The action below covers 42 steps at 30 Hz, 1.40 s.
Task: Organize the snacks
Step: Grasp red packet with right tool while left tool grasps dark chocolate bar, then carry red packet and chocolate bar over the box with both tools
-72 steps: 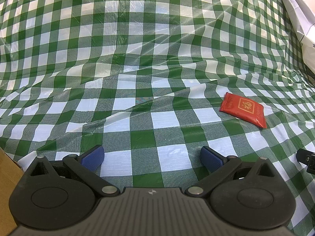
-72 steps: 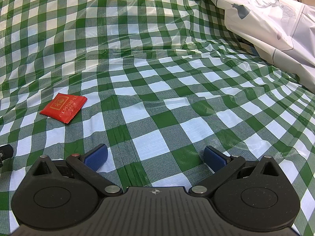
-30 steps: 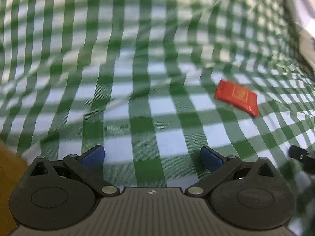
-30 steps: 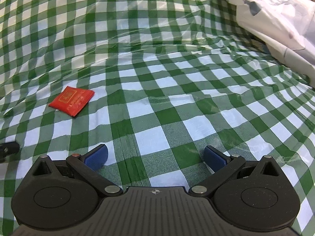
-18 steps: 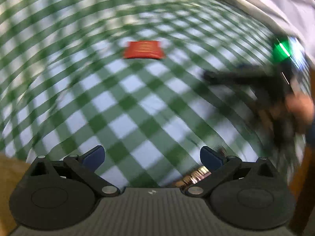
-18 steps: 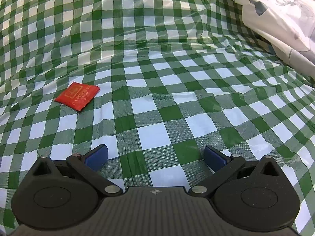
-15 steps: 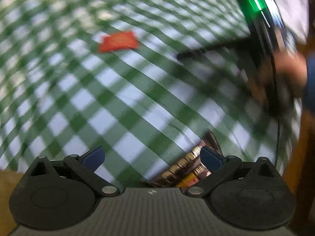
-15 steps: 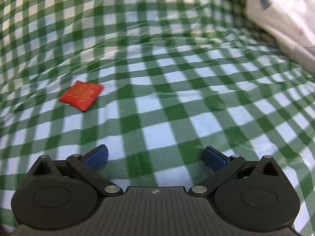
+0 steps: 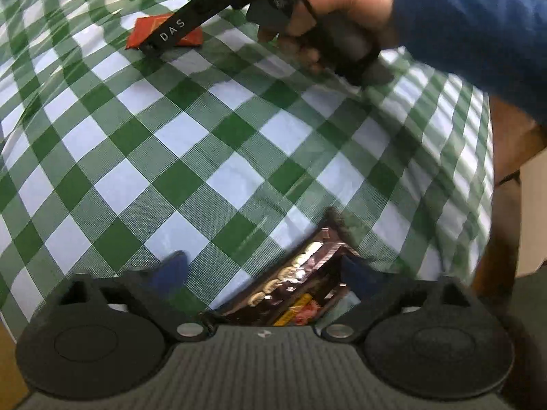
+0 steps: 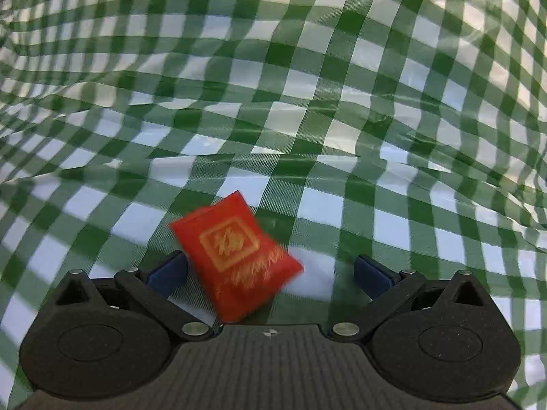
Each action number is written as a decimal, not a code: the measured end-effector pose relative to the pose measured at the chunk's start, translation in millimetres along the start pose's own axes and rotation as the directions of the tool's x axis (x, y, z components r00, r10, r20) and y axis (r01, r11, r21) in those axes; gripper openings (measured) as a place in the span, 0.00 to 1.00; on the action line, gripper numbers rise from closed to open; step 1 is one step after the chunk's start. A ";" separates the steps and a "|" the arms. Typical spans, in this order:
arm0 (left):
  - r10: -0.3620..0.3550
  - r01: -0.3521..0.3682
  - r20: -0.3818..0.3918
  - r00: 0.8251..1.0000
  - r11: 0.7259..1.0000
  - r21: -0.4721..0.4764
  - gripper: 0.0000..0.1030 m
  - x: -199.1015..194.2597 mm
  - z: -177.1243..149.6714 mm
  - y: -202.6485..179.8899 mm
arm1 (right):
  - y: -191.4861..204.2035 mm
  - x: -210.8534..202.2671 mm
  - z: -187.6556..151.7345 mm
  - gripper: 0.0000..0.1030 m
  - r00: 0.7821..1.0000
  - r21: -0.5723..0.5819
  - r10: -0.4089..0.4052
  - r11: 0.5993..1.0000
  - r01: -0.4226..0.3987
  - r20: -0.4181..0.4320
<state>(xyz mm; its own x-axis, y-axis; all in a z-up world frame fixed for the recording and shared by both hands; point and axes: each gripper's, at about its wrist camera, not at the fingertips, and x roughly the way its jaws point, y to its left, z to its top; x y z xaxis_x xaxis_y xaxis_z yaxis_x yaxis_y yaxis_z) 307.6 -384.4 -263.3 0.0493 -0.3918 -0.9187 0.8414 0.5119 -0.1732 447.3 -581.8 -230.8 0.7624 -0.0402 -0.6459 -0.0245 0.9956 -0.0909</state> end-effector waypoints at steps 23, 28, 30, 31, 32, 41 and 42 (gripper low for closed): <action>0.000 -0.003 0.017 1.000 0.990 0.141 0.93 -18.7 1.1 -27.4 | -8.4 -143.0 -59.0 0.43 0.995 0.241 -0.099 0.966 0.090 0.023; 0.064 -0.064 -0.004 0.998 0.997 -0.033 0.41 -9.9 2.4 -10.0 | -5.0 -147.9 -78.6 0.43 0.995 0.254 -0.099 0.962 0.101 -0.022; 0.054 -0.052 0.011 0.998 0.989 -0.141 0.41 -24.6 -0.2 -2.2 | 1.0 -153.8 -83.4 0.43 0.996 0.265 -0.093 0.960 0.094 -0.019; 0.049 -0.041 0.039 0.998 0.984 -0.173 0.41 -36.6 -2.6 -0.1 | 5.2 -158.1 -84.7 0.43 0.996 0.277 -0.091 0.956 0.091 -0.013; 0.054 -0.040 0.069 0.996 0.980 -0.193 0.41 -50.3 -5.0 -1.5 | 10.3 -163.9 -85.6 0.43 0.996 0.293 -0.086 0.952 0.084 -0.007; 0.147 -0.016 0.359 0.922 0.939 -0.345 0.41 -239.3 -76.7 -23.2 | 105.5 -265.2 -54.8 0.43 0.981 0.404 0.040 0.908 -0.115 0.189; 0.183 -0.037 0.361 0.914 0.926 -0.375 0.41 -256.4 -90.1 -19.6 | 127.4 -275.5 -47.6 0.43 0.975 0.389 0.077 0.908 -0.156 0.211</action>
<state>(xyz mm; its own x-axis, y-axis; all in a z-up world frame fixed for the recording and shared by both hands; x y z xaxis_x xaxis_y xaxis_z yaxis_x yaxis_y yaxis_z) 230.0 -225.1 -56.3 0.3932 -0.5411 -0.7434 0.5761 0.7751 -0.2595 203.4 -447.9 -100.5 0.8772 0.0556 -0.4769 0.1102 0.9435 0.3126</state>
